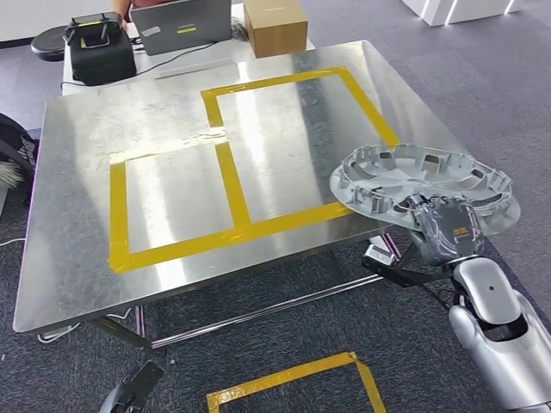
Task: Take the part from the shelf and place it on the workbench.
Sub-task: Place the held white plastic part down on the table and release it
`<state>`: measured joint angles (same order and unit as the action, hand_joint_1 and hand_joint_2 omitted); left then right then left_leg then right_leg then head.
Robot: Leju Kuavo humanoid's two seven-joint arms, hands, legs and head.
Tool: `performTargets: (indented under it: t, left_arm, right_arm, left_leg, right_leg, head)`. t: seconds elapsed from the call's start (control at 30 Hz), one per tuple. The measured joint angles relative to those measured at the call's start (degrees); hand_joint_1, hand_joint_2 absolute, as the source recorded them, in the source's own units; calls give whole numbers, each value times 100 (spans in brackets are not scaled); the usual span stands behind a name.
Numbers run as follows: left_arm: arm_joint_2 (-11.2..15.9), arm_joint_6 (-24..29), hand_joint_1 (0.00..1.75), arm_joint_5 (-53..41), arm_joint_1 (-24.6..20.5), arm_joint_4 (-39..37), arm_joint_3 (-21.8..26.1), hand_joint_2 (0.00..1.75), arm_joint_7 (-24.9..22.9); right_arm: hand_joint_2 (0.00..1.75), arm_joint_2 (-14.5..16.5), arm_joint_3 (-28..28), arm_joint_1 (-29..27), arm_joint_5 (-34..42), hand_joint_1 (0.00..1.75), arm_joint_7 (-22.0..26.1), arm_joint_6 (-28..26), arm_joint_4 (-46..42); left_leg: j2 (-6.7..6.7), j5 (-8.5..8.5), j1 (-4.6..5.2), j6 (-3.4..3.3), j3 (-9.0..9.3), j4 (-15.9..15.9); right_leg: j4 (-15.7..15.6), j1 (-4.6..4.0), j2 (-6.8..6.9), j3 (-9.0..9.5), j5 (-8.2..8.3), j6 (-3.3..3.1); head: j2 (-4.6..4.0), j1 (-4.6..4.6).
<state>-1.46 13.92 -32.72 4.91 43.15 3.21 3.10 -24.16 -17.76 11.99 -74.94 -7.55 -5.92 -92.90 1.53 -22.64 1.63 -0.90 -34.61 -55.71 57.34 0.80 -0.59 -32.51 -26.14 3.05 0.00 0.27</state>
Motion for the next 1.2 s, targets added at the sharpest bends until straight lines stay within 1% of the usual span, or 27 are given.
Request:
performTargets:
  t: [0.1,0.2,0.47,0.67,0.87,1.2]
  left_arm:
    - [-13,-8,0,-2,-36,0,1,0,1]
    - [-15,-8,0,-2,-54,0,1,0,1]
    - [-14,-6,0,-2,-89,-4,-1,0,1]
    - [-14,-9,0,-1,-172,-45,-2,0,1]
    - [-14,-10,0,9,-247,-109,-6,0,0]
    - [5,12,0,81,-297,-205,-30,0,-10]
  right_arm:
    - [175,164,-152,260,-5,175,-10,36,164]
    - [175,284,-297,398,-4,175,-19,42,302]
    - [175,449,-616,570,-3,175,-30,57,523]
    - [175,645,-1091,712,-4,175,93,111,712]
    - [175,861,-1501,927,1,175,110,136,919]
    - [175,1097,-1788,1213,114,175,25,176,1175]
  left_leg:
    - [0,1,0,0,0,0]
    - [1,1,0,0,-3,0]
    - [2,0,2,-2,-9,0]
    - [0,0,1,-2,-9,0]
    - [0,1,-1,-1,-9,0]
    - [0,0,0,-2,-12,0]
  right_leg:
    - [0,0,1,1,1,0]
    - [0,-1,1,1,1,0]
    - [-5,-1,2,-3,1,0]
    - [-5,-1,-2,-4,1,0]
    - [-5,-3,-1,-5,1,0]
    - [-8,-3,-1,-6,1,0]
  head:
    - [0,0]
    - [0,0]
    - [0,0]
    - [0,-1]
    - [0,-1]
    - [0,-1]
